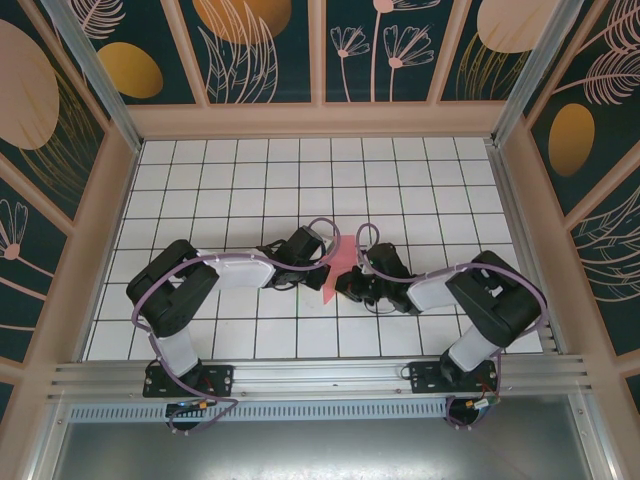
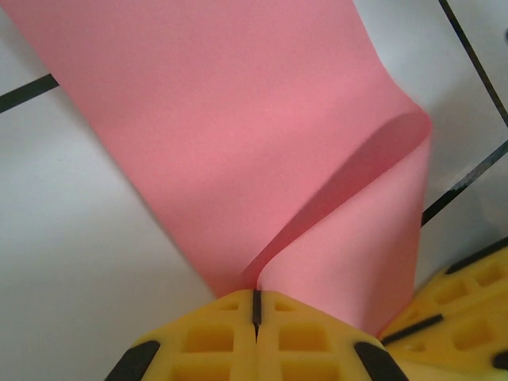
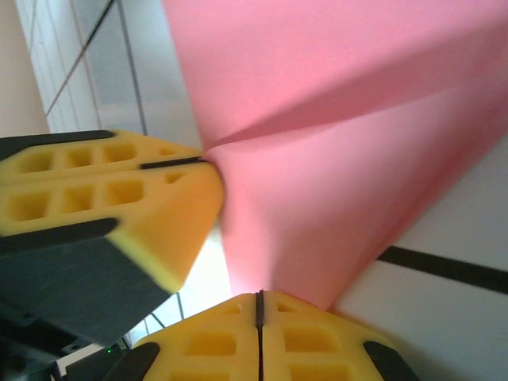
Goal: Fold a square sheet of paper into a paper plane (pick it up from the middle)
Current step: Third fold the triangle at the center of the table.
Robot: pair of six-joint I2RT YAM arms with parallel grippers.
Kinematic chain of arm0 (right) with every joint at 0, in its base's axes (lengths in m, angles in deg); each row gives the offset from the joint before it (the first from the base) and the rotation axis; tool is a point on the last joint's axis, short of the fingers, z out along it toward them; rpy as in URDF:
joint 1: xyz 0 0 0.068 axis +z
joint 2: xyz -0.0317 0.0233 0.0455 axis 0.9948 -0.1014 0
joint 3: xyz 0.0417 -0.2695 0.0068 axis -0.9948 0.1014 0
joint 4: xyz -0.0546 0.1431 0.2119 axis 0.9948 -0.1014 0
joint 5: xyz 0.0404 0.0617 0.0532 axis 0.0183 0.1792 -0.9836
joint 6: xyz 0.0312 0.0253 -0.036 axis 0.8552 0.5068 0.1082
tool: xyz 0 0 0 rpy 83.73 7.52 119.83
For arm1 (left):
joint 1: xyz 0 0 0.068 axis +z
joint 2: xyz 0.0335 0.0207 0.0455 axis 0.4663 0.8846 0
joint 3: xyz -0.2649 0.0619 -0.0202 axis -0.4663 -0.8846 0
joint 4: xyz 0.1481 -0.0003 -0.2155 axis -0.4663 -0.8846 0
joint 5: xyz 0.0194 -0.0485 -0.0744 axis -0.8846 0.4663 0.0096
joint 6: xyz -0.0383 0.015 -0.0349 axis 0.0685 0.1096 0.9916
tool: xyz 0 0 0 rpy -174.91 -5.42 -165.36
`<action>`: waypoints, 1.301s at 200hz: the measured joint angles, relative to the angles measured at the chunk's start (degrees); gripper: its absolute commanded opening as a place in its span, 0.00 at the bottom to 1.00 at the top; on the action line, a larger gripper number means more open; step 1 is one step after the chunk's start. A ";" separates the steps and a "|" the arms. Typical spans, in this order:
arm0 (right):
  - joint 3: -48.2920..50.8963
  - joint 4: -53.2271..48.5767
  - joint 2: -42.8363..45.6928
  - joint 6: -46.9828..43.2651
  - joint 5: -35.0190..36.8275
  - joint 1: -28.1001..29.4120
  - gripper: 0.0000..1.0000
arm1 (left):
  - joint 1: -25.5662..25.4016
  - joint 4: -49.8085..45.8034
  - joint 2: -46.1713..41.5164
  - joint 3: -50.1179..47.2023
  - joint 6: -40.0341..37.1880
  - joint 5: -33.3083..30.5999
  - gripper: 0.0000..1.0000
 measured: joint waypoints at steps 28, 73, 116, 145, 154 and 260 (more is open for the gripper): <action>0.00 0.35 -0.17 -0.02 -0.66 -0.35 0.10 | 0.00 0.00 0.00 0.02 0.00 -0.02 0.01; -0.04 -3.28 5.46 -2.05 -0.63 -2.45 0.11 | 0.00 -0.02 0.00 0.02 0.00 -0.17 0.01; -1.75 -3.58 6.32 -4.83 -1.90 -6.19 0.11 | 0.00 -0.07 0.00 0.07 -0.02 -0.20 0.01; -2.64 -3.61 3.15 -6.08 -2.12 -7.10 0.11 | 0.00 -0.28 0.00 0.17 -0.02 -0.20 0.01; -2.73 -3.63 1.84 -6.47 -2.14 -7.10 0.11 | 0.00 -0.26 0.00 0.17 -0.02 -0.20 0.01; -4.13 -6.45 1.53 -8.41 -3.67 -10.69 0.13 | 0.00 -0.72 0.11 0.44 -0.85 -0.24 0.01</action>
